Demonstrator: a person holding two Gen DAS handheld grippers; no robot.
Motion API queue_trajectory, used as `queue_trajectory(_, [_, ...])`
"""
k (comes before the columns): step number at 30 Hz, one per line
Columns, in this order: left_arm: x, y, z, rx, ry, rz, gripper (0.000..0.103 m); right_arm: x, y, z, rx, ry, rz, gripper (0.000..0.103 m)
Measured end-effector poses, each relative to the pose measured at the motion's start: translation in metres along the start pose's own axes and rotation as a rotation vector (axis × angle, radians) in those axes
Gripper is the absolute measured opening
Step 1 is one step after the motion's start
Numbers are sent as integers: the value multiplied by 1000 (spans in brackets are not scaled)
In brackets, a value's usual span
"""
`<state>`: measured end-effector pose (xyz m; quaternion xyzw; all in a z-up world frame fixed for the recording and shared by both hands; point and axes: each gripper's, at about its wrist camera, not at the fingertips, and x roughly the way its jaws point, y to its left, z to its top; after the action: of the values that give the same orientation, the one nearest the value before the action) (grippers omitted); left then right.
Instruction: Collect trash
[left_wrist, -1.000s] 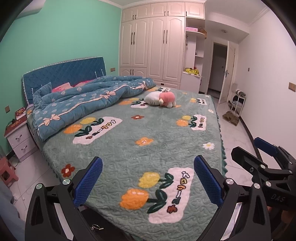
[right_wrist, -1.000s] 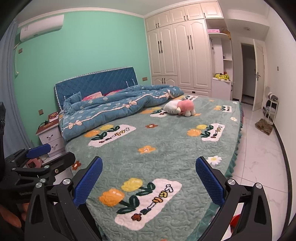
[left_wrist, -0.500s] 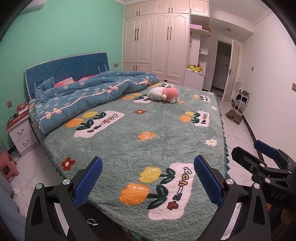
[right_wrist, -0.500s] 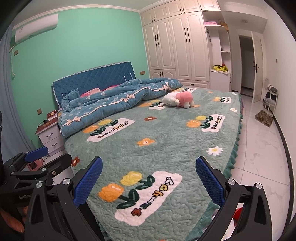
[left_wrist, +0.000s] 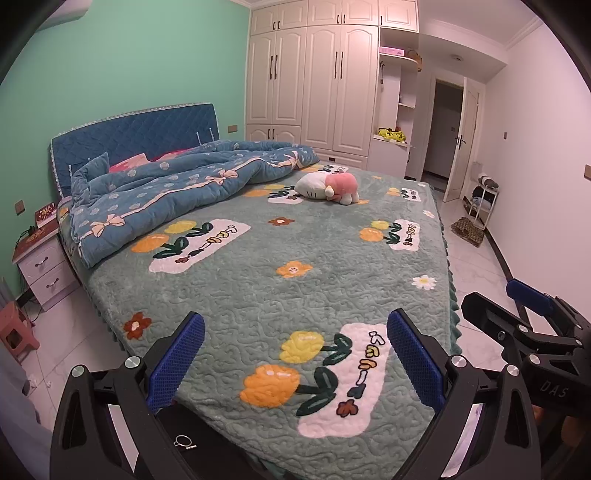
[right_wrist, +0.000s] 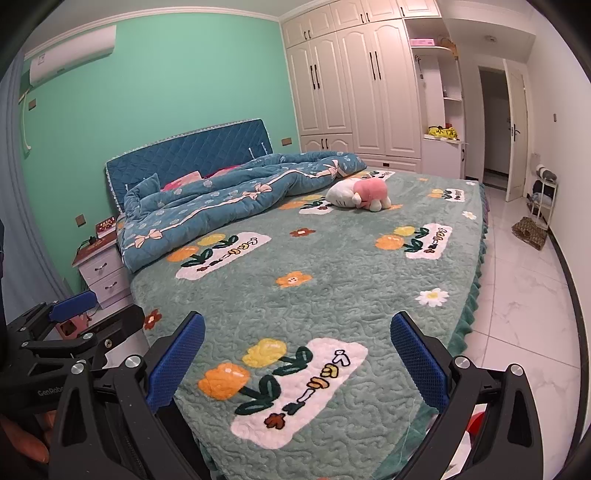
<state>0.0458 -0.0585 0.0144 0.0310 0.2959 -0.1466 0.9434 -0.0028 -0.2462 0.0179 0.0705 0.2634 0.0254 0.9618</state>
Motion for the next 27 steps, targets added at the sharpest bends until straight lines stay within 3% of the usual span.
queue_trajectory(27, [-2, 1, -3, -6, 0, -7, 97, 1, 1, 0, 3, 2, 5, 98])
